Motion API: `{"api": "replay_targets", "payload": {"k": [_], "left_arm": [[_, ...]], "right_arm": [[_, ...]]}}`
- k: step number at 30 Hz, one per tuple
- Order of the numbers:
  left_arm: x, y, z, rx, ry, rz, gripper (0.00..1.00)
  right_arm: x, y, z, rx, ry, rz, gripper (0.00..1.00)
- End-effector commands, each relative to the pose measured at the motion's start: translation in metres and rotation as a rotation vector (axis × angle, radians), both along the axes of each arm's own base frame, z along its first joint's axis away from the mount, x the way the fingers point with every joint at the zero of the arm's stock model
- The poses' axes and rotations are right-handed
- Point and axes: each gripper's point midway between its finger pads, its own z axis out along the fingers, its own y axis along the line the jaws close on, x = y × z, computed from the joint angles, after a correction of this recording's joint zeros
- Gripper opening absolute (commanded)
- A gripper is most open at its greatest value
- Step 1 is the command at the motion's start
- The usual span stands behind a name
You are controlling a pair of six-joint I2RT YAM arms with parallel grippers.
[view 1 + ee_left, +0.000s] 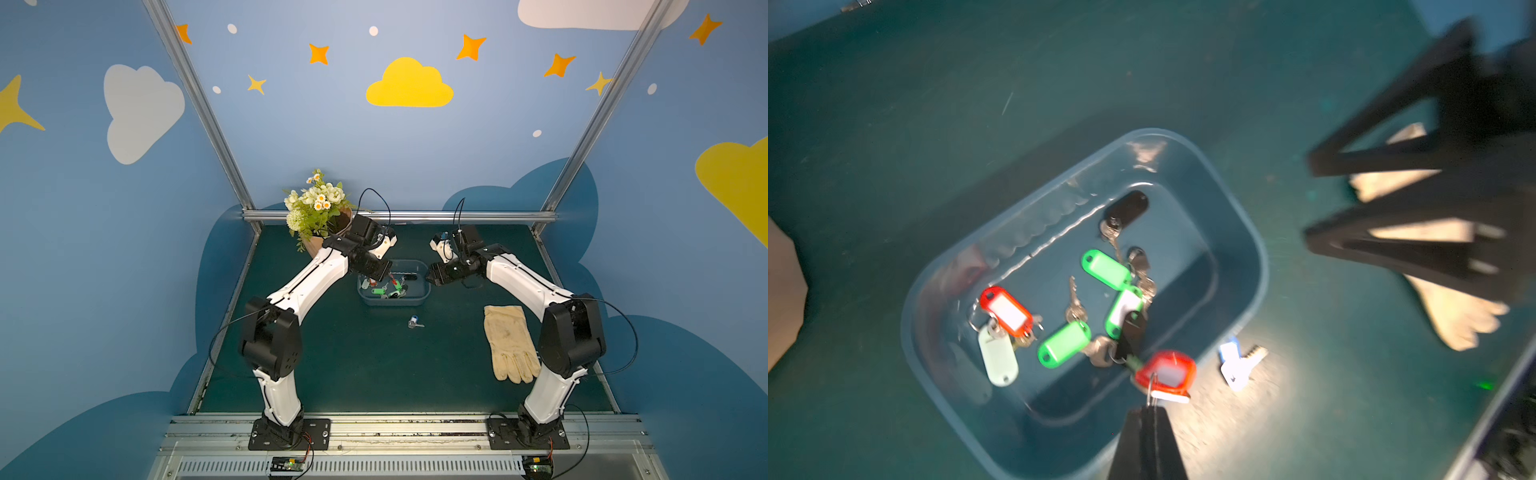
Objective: Take the keys out of the storage box
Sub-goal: Pick up the key from the storage box, then place the key at the center of the board.
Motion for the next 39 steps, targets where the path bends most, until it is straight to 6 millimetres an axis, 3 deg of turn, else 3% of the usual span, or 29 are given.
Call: {"api": "replay_targets", "payload": {"k": [1, 4, 6, 11, 15, 20, 26, 33, 39], "left_arm": [[-0.045, -0.006, 0.016, -0.076, 0.029, -0.052, 0.02], [-0.081, -0.004, 0.014, -0.112, 0.036, -0.062, 0.02], [-0.101, -0.001, 0.001, -0.114, 0.041, -0.061, 0.02], [-0.130, 0.007, -0.054, -0.082, 0.032, -0.037, 0.03], [-0.123, 0.007, -0.087, -0.035, -0.003, 0.026, 0.02], [-0.099, 0.000, -0.131, 0.052, -0.041, 0.123, 0.02], [-0.082, 0.001, -0.165, 0.125, -0.112, 0.181, 0.02], [-0.054, -0.006, -0.162, 0.167, -0.168, 0.218, 0.02], [-0.052, -0.006, -0.153, 0.153, -0.199, 0.223, 0.06]], "right_arm": [[0.001, 0.012, 0.016, 0.008, -0.055, 0.048, 0.65], [0.004, 0.017, 0.017, 0.010, -0.084, 0.040, 0.65], [0.007, 0.018, 0.014, 0.004, -0.110, 0.013, 0.65], [0.011, 0.012, -0.002, -0.050, -0.147, -0.068, 0.66], [0.003, 0.006, -0.016, -0.074, -0.171, -0.103, 0.66], [-0.014, 0.001, -0.021, -0.016, -0.208, -0.131, 0.67], [-0.033, -0.004, -0.020, 0.001, -0.250, -0.131, 0.67], [-0.053, -0.018, 0.006, 0.021, -0.323, -0.142, 0.68], [-0.062, -0.021, 0.029, 0.044, -0.363, -0.136, 0.70]]}}
